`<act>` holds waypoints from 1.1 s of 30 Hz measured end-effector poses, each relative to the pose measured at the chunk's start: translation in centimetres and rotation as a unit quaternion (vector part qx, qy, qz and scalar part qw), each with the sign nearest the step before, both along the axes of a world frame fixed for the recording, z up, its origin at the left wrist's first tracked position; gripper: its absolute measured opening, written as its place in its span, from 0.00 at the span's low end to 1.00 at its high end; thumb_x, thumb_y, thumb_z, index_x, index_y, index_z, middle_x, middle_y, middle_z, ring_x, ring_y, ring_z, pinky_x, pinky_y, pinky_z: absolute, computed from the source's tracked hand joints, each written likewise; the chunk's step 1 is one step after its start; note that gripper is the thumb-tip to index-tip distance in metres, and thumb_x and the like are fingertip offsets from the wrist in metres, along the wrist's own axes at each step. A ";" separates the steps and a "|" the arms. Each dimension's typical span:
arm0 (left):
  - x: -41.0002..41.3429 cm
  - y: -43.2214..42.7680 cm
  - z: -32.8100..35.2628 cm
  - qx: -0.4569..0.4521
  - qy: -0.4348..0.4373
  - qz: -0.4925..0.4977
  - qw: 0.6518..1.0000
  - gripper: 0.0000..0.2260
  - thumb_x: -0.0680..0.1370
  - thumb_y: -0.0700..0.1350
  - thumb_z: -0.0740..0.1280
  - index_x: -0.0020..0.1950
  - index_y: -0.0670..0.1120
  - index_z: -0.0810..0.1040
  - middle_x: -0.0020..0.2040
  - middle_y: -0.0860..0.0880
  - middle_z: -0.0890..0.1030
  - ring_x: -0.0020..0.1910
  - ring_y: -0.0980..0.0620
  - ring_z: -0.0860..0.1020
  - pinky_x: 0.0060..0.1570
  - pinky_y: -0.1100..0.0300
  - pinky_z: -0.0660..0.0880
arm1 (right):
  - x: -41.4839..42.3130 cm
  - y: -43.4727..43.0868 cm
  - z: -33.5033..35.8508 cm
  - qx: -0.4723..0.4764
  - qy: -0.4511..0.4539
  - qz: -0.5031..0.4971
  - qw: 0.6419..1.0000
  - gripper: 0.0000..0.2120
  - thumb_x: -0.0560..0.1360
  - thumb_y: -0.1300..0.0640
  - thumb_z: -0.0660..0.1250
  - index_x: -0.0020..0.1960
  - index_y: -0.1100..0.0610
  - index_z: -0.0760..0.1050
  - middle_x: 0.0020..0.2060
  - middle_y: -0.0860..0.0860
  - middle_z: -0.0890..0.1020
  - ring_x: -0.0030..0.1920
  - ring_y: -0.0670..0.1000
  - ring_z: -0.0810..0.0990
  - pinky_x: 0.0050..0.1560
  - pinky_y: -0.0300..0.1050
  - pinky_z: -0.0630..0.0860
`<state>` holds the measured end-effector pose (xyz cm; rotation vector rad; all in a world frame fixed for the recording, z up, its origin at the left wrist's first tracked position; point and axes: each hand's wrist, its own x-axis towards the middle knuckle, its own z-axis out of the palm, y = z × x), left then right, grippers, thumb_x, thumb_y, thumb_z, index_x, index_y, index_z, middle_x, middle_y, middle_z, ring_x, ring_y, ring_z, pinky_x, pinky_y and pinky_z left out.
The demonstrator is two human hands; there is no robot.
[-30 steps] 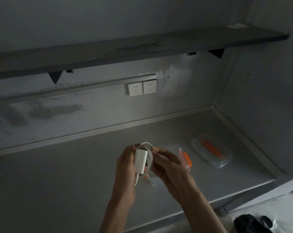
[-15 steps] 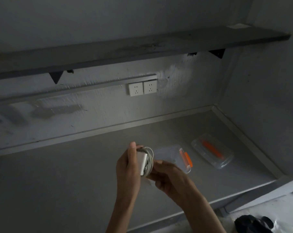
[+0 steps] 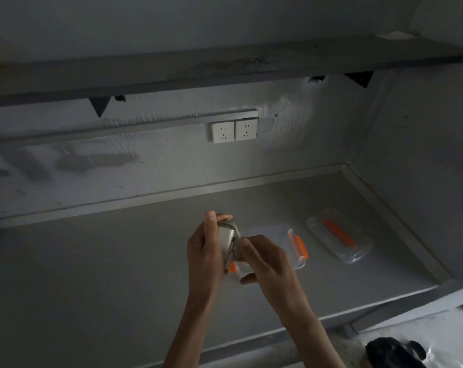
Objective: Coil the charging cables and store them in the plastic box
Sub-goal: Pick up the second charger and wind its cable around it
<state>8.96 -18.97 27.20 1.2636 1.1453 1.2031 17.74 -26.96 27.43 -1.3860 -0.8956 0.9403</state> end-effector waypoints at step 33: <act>2.3 -5.9 -11.5 -0.296 -0.146 -0.101 0.939 0.12 0.80 0.46 0.66 0.60 0.41 0.74 0.58 0.39 0.82 0.57 0.44 0.83 0.56 0.53 0.80 | 2.4 -3.6 -12.9 -0.085 0.252 -0.159 0.951 0.15 0.78 0.51 0.63 0.55 0.59 0.83 0.41 0.55 0.85 0.39 0.46 0.84 0.38 0.37 0.80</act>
